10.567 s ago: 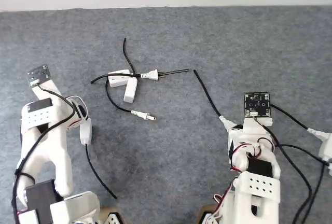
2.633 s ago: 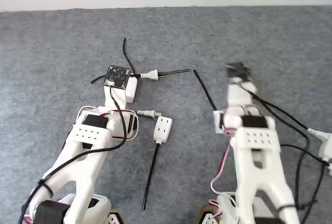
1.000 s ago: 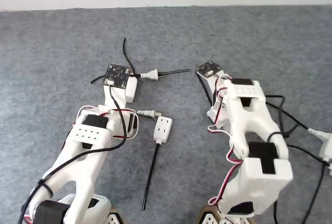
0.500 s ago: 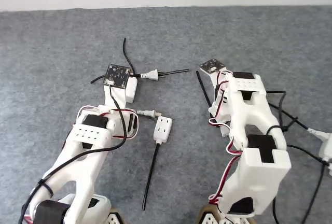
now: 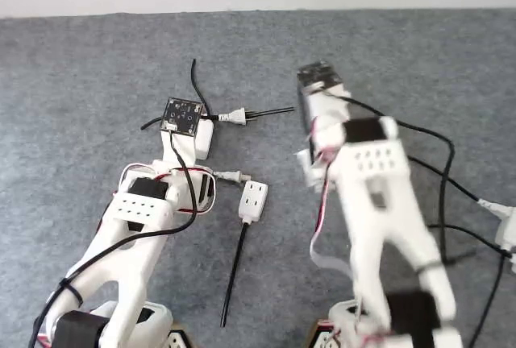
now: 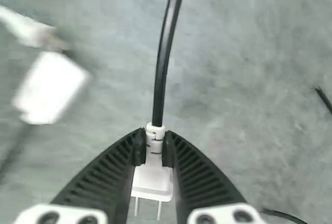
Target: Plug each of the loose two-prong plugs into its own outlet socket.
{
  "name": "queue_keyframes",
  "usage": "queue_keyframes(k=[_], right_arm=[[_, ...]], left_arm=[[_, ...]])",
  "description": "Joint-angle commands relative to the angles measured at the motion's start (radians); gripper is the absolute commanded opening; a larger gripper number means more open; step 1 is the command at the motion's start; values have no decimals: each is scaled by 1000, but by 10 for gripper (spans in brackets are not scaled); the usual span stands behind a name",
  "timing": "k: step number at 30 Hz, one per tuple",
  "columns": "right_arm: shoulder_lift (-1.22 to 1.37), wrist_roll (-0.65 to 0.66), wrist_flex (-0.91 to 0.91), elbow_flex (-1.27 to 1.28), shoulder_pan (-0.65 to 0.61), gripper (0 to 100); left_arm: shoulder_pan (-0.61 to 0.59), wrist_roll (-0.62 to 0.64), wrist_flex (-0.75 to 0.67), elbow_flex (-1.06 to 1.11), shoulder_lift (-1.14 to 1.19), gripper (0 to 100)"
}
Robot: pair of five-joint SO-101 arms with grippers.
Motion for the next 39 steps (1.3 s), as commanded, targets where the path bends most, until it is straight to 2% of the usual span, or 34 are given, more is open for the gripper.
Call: queue_keyframes(k=[1, 7, 9, 11, 16, 22, 25, 31, 39], right_arm=[[-182, -97, -87, 78, -96, 9], [-328, -198, -532, 456, -114, 9], [-377, -184, -647, 555, -148, 9], [-441, -129, -628, 575, -211, 9], [-598, -41, -444, 565, -344, 9], [-654, 17, -375, 566, -369, 9], [-634, 21, -383, 577, -387, 9], [-588, 34, -414, 582, -383, 9], [-564, 37, -430, 583, -381, 9]], left_arm=[[20, 6, 14, -22, 23, 159], [23, 35, 204, -262, 282, 159], [25, 34, 247, -329, 356, 159], [25, 34, 264, -366, 394, 159], [25, 31, 262, -377, 404, 159], [60, -124, 270, -372, 405, 156], [80, -170, 284, -367, 404, 153], [117, -299, 319, -363, 404, 88], [133, -431, 351, -360, 402, 83]])
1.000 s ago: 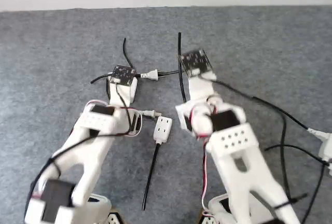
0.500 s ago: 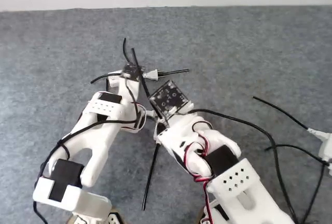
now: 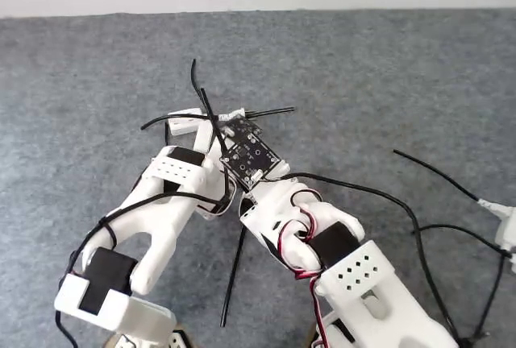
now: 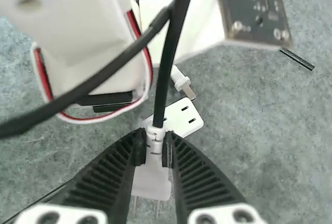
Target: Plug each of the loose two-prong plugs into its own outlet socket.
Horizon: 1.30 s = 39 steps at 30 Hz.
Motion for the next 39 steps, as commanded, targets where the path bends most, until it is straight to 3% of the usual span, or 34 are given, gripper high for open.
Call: queue_keyframes(k=[1, 9, 16, 21, 27, 34, 39], right_arm=[[2, 14, -19, -12, -2, 9], [-8, 81, 39, -14, 30, 9], [-7, 83, 36, -14, 56, 9], [-7, 74, 35, -14, 61, 9], [4, -115, -85, 21, 97, 9], [4, -284, -401, 153, 128, 9], [24, -344, -464, 161, 128, 9]], left_arm=[[17, -52, 25, -27, -8, 83], [77, -170, -29, 133, -155, 83], [112, -176, -133, 341, -405, 83], [110, -169, -152, 360, -428, 83], [68, 8, -255, 367, -436, 83], [-81, 393, -479, 361, -439, 83], [-150, 542, -634, 390, -440, 82]])
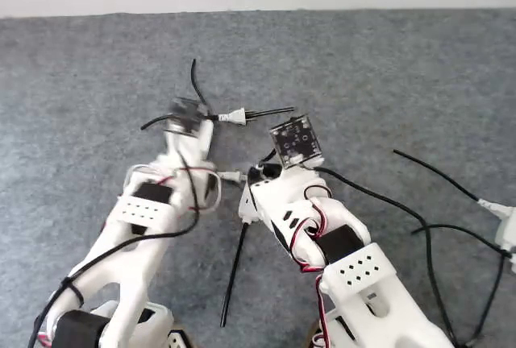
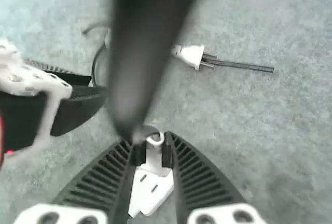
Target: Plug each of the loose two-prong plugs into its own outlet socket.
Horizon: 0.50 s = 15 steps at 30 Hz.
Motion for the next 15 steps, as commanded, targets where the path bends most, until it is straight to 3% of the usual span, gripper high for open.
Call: queue_keyframes(k=[1, 8, 15], right_arm=[[36, -28, -48, -21, 7, 9], [219, -28, -93, -101, 8, 8], [278, -28, -117, -127, 44, 8]], left_arm=[[-29, 95, -127, 25, -41, 82], [-23, 98, -425, 289, -255, 83], [-23, 101, -437, 335, -324, 83]])
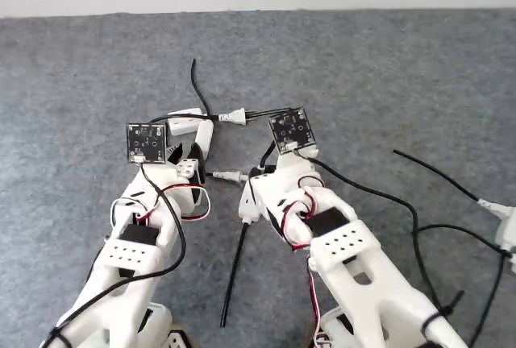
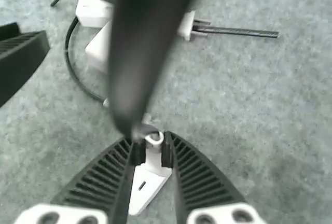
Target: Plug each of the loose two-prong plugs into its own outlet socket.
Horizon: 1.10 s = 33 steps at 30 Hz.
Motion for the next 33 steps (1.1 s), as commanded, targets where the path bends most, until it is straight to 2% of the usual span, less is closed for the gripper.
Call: queue_keyframes(k=[1, 12, 18, 33], right_arm=[[4, -9, -35, -66, 12, 8], [7, -41, -94, -64, 7, 9], [91, -94, -85, -110, 12, 8], [136, -94, -36, -130, 54, 8]], left_arm=[[0, 9, -29, -10, -20, 83], [-8, 14, -35, -13, -18, 83], [-9, 14, -54, -13, -20, 82], [-25, 9, -77, -7, -20, 82]])
